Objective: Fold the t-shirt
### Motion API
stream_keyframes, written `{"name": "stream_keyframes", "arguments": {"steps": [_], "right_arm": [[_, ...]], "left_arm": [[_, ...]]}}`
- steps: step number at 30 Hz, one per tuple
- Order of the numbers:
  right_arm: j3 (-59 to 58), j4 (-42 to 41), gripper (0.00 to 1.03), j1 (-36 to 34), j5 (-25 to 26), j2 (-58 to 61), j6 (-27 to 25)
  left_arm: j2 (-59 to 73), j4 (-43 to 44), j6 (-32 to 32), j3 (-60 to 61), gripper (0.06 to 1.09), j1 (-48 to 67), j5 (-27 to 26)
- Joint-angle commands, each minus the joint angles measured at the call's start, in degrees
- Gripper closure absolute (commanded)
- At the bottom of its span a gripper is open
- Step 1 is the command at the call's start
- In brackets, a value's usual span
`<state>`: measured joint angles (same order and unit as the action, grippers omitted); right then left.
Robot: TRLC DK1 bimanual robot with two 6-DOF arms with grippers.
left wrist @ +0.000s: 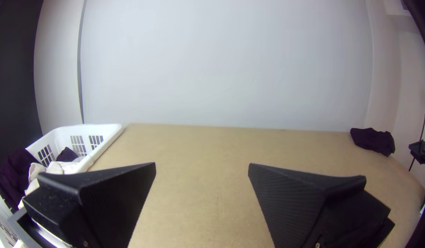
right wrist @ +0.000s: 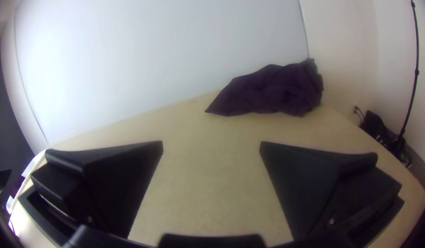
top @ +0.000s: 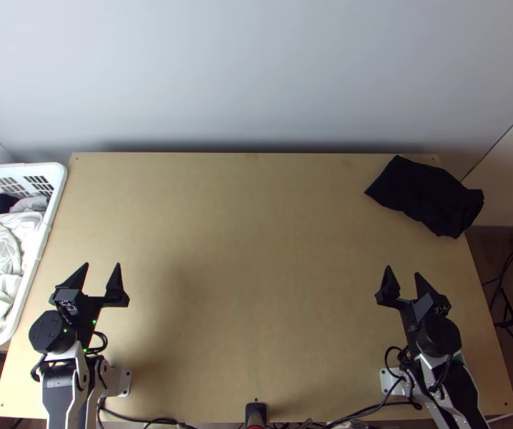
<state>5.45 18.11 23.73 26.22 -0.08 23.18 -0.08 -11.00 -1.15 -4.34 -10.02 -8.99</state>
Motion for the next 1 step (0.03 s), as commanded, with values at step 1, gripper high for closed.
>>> {"name": "stream_keyframes", "arguments": {"steps": [1], "right_arm": [[-0.09,0.17,0.04,0.00,0.06,-0.10,0.29]], "left_arm": [[-0.01,-0.07,0.00,-0.06,0.10,0.00,-0.06]]}}
